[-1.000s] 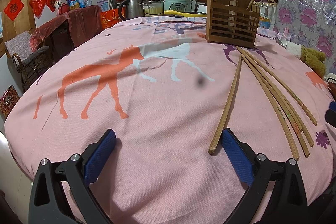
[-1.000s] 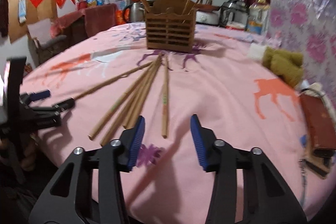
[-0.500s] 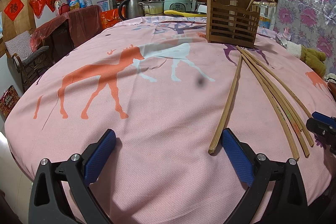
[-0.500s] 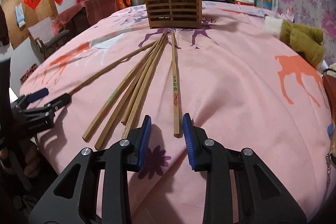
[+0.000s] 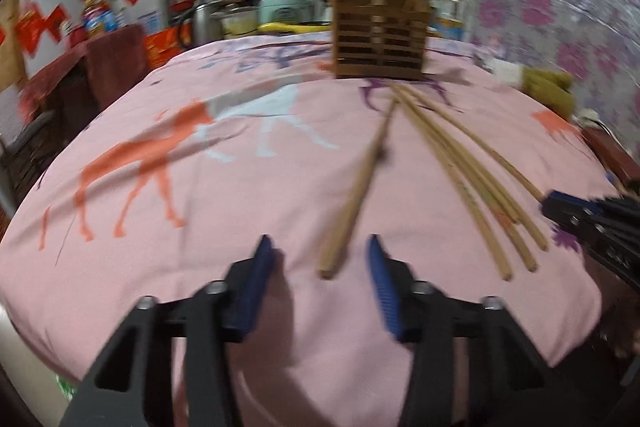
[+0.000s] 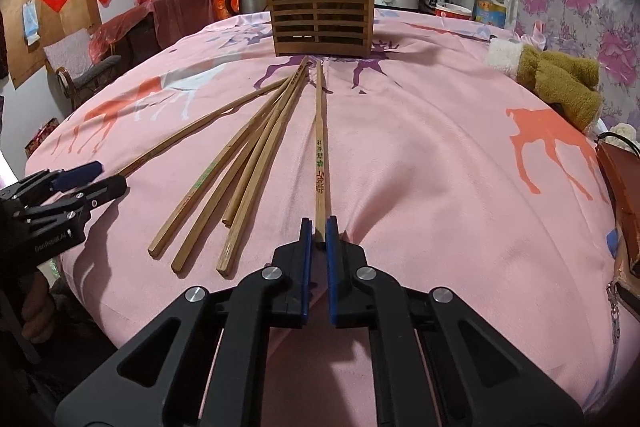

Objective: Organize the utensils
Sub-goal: 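Close the left tool on its chopstick and carry both chopsticks to the holder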

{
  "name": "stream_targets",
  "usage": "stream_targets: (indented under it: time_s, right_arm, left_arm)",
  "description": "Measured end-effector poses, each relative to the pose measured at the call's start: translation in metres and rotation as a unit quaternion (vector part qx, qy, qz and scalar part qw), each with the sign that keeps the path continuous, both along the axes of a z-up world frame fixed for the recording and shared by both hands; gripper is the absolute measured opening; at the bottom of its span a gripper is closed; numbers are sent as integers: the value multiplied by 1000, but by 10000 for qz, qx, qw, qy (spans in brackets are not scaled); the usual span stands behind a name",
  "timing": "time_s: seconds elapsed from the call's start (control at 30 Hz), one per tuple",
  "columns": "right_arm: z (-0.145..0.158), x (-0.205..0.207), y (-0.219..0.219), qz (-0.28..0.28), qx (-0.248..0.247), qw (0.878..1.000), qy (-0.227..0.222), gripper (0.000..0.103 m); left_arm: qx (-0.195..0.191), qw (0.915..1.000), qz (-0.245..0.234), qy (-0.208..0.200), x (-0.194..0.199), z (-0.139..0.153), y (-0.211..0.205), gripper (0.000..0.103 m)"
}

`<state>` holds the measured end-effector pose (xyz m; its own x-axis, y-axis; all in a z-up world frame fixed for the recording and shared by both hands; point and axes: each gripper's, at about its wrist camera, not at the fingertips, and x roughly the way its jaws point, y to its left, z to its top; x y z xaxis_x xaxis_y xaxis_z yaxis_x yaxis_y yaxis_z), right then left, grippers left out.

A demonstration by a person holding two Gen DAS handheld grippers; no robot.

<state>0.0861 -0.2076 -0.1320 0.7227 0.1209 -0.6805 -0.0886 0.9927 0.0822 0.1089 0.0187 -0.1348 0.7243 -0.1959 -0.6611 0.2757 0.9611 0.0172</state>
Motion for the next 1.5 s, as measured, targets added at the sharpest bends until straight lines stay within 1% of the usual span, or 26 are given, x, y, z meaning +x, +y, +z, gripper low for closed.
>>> stream_targets:
  time_s: [0.07,0.17,0.23,0.27,0.3,0.33,0.37,0.43,0.53,0.73,0.83,0.9,1.13,1.3,1.5]
  right_arm:
    - [0,0,0,-19,7,10000,-1,8]
    - [0,0,0,-29,23,10000,7,8]
    - [0,0,0,-33,14,10000,2,7]
    - [1,-1,0,-31,-4,10000,-5,7]
    - [1,0,0,-25,-14,10000,-9,6]
    - [1,-1,1,-23,-43,10000,-21,5]
    - [1,-1,2,-27,-65,10000,-31,5]
    - [2,-1,1,-32,-69,10000,-48,5]
    - [7,-4,-1,-78,-37,9998,-150,5]
    - [30,-15,-7,-227,48,9980,-587,6]
    - [51,-19,-14,-273,270,9958,-826,6]
    - [66,-19,-17,-287,331,9939,-1010,6]
    - [133,-10,-29,-310,511,9846,-1641,6]
    - [170,3,-37,-279,701,9800,-1841,6]
    - [197,16,-36,-208,651,9775,-1996,6]
  left_arm:
    - [-57,9999,-81,17,0,-1,-1,37]
    - [-308,9992,-238,106,1,-1,1,35]
    - [-312,9990,-321,96,-1,-1,-2,30]
    - [-279,9990,-351,78,-2,-1,-5,20]
    - [-318,9986,-411,96,-3,0,-5,7]
    - [-459,9973,-538,179,-3,0,-6,7]
    - [-483,9971,-566,182,-4,0,-7,6]
    - [-410,9973,-589,135,-6,1,-11,6]
    - [-465,9970,-618,75,-9,8,-13,6]
    - [-661,9963,-511,-178,-15,38,-9,6]
    - [-753,9956,-477,-291,-15,58,-8,6]
    - [-806,9947,-501,-385,-14,73,-8,6]
    - [-864,9922,-659,-614,6,122,-19,6]
    - [-1014,9887,-812,-752,21,160,-26,6]
    - [-1093,9859,-983,-799,40,188,-37,6]
